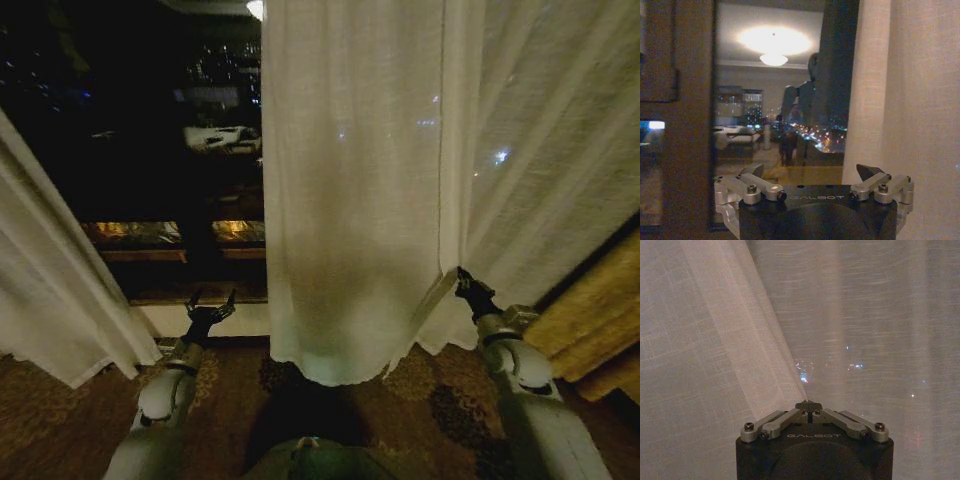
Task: Open the curtains by pulling them apart, changing their state from closed to fully open.
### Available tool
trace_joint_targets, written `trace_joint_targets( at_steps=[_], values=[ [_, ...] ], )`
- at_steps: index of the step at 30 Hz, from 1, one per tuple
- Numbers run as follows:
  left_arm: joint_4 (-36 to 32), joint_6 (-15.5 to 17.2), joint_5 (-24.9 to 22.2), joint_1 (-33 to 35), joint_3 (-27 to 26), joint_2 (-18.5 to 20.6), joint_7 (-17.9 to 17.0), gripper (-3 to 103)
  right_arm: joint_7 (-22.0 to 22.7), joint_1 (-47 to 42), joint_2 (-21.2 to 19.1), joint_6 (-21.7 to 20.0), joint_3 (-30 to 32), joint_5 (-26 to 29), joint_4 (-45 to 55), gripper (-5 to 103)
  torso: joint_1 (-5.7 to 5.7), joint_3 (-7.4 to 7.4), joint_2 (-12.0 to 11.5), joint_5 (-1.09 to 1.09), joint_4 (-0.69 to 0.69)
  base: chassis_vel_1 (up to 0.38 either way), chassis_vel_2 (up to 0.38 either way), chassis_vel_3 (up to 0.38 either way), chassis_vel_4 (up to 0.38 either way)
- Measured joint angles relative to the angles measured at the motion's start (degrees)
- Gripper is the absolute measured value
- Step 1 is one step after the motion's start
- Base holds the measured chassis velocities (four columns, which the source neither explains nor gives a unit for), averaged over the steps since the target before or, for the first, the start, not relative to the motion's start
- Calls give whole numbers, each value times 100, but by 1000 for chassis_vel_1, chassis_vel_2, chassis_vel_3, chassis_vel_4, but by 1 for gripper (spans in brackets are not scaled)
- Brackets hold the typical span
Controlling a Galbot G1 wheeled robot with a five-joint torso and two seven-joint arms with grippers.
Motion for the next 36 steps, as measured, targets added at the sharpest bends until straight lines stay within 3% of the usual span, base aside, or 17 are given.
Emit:
trace_joint_targets(
  at_steps=[36],
  values=[
    [77, -99, 13, -24, -15, 1, -14, 100, -31, -21, 58, 82, -45, -27, -56, 0, 0, 0, 0, 1, 1, -322, -324, 320, 324]
  ],
)
